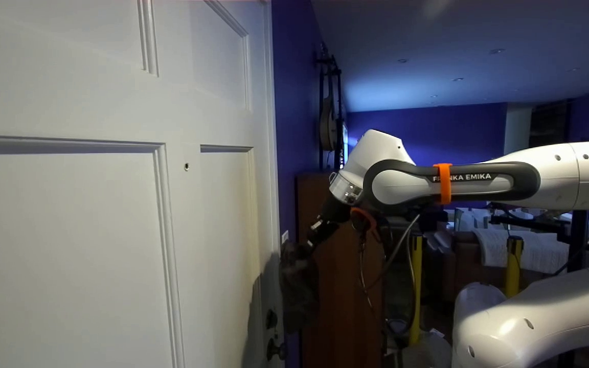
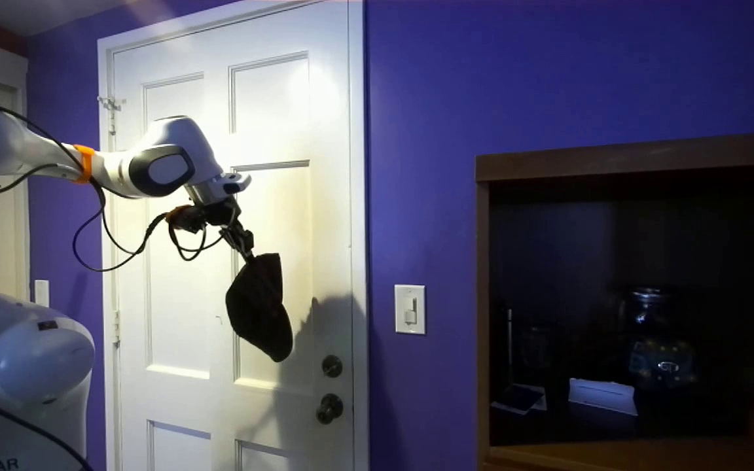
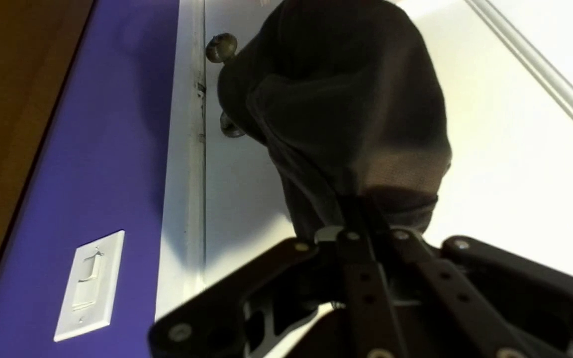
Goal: Remove the cap from the door coat hanging hook and put it on top of the cabinet
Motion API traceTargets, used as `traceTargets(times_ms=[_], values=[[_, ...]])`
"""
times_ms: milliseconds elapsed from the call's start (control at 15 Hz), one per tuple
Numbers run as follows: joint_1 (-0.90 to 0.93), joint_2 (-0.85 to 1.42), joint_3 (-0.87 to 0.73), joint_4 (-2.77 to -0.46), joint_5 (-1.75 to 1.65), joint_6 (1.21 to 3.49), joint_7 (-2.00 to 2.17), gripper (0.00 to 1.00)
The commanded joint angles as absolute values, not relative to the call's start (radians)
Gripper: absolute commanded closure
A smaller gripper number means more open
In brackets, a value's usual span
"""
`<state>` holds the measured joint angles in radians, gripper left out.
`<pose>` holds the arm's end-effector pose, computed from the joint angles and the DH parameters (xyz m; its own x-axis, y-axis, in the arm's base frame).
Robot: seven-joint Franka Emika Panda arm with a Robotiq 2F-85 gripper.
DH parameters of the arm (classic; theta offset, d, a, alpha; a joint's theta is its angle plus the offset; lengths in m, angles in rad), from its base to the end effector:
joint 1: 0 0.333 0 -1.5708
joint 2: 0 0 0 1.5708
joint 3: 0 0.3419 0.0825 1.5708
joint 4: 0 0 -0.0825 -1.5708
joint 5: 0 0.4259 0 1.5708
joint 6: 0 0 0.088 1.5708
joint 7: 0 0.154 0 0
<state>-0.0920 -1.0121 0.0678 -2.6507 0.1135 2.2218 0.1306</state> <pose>0.3435 0.0015 0.5568 0.8162 -0.2129 0.5371 -0.1714 -0.9770 -0.1267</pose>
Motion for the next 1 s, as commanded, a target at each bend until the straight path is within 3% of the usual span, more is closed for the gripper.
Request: traceTargets(times_ms=[0,933], values=[[-0.079,-1.011,0.058,-2.649,0.099,2.221,0.141,0.99],[-0.224,-1.007,-0.149,-2.430,0.090,2.204,0.130,0.99]])
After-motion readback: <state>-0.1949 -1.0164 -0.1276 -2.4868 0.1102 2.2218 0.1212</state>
